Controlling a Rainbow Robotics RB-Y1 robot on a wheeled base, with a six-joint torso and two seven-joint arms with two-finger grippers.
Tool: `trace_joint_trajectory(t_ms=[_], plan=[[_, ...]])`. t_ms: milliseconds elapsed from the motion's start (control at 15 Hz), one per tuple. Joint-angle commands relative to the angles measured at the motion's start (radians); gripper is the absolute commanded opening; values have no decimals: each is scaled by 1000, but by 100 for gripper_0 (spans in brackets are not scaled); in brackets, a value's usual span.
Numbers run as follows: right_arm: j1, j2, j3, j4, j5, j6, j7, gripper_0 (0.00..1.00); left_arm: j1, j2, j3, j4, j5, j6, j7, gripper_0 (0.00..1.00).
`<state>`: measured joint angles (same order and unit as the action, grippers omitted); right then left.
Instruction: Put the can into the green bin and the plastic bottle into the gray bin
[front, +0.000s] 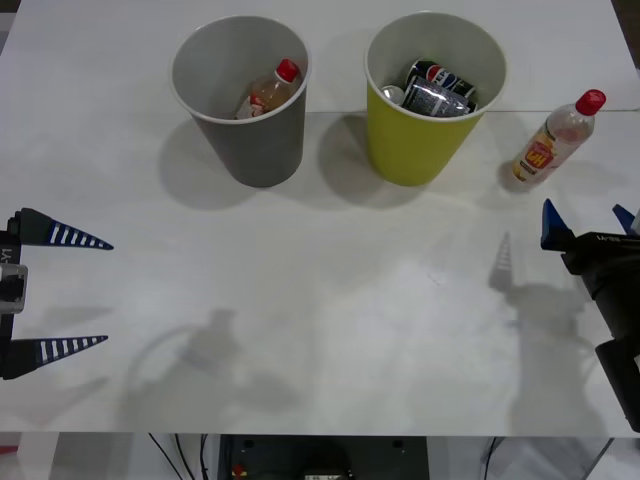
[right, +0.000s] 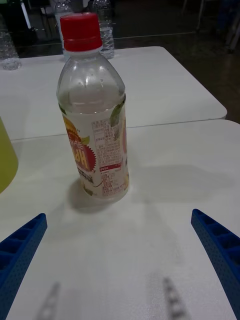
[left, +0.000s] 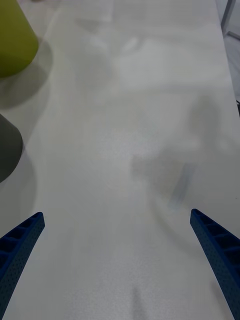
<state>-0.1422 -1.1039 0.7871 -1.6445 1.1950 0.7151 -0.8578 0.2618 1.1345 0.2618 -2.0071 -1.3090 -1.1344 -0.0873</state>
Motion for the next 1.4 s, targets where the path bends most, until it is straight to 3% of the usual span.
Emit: trace_joint_trajectory(t_ms=[67,733,1400], plan=[[-39,30,0,52,0,-3,5,100,0,0,0,0,0,0,0,100],[-183,147,1,226,2,-74,31,100,0,0,0,0,0,0,0,100],[-355,268,3,491,2,-140,59,100,0,0,0,0,0,0,0,100]])
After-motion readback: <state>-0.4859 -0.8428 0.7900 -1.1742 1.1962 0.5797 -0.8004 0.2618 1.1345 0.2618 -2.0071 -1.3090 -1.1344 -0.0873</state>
